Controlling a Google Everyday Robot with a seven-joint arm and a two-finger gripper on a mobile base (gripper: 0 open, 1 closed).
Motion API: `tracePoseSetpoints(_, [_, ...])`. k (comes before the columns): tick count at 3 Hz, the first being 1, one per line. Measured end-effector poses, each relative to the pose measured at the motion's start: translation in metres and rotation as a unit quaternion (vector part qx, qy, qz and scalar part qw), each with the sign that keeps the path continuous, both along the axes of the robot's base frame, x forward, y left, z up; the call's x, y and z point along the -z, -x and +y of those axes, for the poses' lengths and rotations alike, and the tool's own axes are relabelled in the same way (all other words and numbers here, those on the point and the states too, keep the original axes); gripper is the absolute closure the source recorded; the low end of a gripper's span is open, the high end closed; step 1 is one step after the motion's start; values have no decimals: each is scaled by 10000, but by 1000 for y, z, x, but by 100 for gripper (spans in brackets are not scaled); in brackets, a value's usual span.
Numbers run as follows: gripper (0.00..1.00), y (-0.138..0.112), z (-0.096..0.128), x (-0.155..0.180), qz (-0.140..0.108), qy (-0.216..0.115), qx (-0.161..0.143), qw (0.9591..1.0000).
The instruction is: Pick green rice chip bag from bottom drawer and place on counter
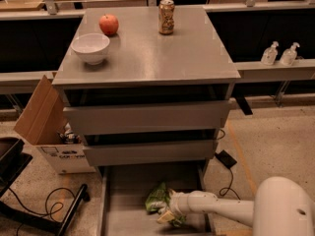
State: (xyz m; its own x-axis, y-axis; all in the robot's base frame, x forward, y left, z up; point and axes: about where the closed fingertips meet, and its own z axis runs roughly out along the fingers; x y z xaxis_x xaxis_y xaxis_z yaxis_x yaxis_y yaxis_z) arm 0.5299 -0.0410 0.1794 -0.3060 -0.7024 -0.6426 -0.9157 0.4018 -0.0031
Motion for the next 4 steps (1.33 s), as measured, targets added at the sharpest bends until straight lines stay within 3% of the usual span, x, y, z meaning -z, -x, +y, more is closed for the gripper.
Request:
tracePoseSetpoints(2, [63, -4, 9, 37, 282, 324, 20, 9991])
tracePoseSetpoints(3, [87, -3, 11, 38, 298, 329, 4, 9990])
tracePoseSetpoints(4, [100, -2, 12, 39, 306, 324, -3, 9990])
